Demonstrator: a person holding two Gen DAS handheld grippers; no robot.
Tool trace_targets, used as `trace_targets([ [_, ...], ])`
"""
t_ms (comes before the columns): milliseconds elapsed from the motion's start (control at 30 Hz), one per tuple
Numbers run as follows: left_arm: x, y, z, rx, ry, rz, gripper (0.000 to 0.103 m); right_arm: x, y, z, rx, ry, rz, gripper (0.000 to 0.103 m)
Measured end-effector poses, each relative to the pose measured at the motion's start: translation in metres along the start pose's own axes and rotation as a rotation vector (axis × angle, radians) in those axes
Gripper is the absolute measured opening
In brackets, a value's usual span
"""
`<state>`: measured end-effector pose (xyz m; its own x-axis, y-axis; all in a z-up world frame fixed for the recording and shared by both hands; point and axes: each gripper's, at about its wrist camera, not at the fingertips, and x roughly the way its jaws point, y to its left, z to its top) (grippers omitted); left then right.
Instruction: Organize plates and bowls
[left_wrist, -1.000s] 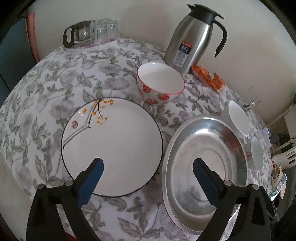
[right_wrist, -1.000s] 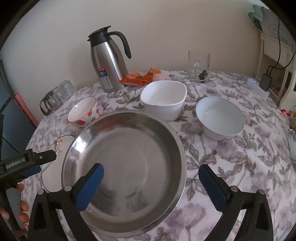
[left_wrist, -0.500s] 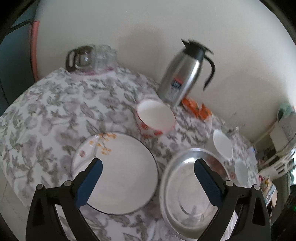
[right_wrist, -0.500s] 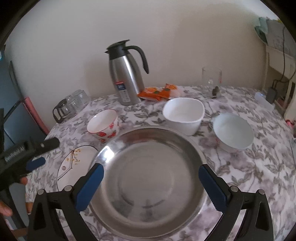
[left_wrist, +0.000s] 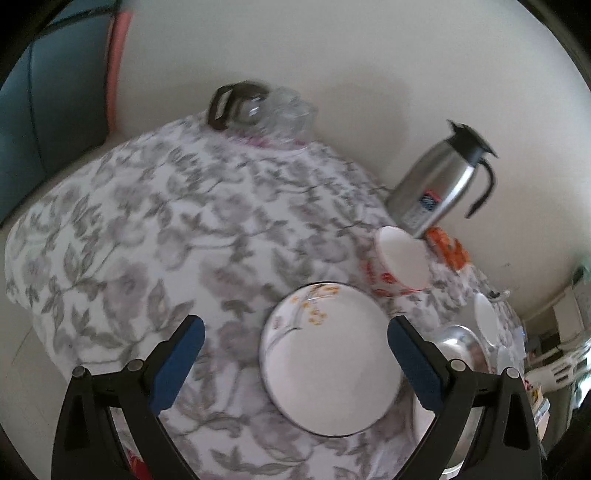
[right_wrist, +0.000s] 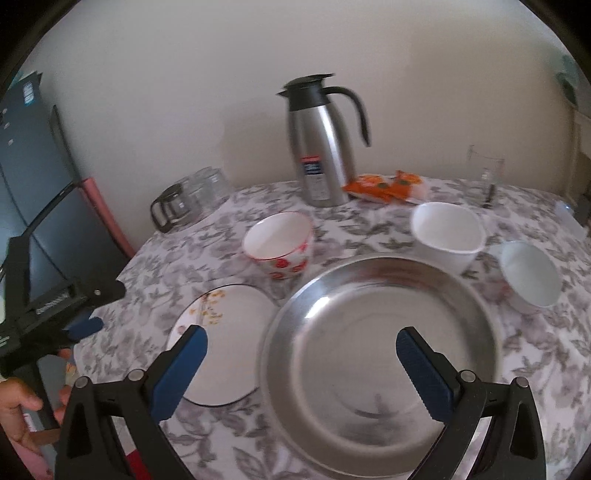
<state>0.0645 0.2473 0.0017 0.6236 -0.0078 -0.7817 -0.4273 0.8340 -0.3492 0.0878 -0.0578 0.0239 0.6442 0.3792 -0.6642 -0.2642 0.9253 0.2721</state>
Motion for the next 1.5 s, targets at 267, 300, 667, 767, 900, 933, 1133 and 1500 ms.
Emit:
trace_targets([
  [267,0.045,0.038,-0.008,-0.098,0.131,-0.027,0.099,0.026,0.034,-0.004,-0.041,0.038,0.064,0.103],
  [300,0.050,0.040,-0.009,-0.103,0.147,-0.036,0.099,0.030,0.037,-0.003,-0.045,0.044,0.075,0.103],
  [667,0.092,0.041,-0.014,-0.101,0.246,-0.124,0.061,0.066,0.059,-0.004,-0.050,0.115,0.121,0.085],
  [767,0.105,0.038,-0.016,-0.091,0.281,-0.130,0.048,0.067,0.065,-0.007,-0.085,0.117,0.108,0.085],
  [900,0.116,0.037,-0.018,-0.085,0.304,-0.147,0.020,0.066,0.068,-0.008,-0.108,0.112,0.102,0.085],
  [933,0.118,0.038,-0.018,-0.088,0.308,-0.155,0.017,0.067,0.069,-0.008,-0.109,0.112,0.100,0.085],
  [1133,0.124,0.039,-0.018,-0.099,0.301,-0.168,0.012,0.071,0.068,-0.010,-0.107,0.127,0.090,0.085],
  [1500,0.101,0.050,-0.016,-0.120,0.264,-0.233,0.006,0.072,0.073,-0.012,-0.116,0.128,0.102,0.085],
])
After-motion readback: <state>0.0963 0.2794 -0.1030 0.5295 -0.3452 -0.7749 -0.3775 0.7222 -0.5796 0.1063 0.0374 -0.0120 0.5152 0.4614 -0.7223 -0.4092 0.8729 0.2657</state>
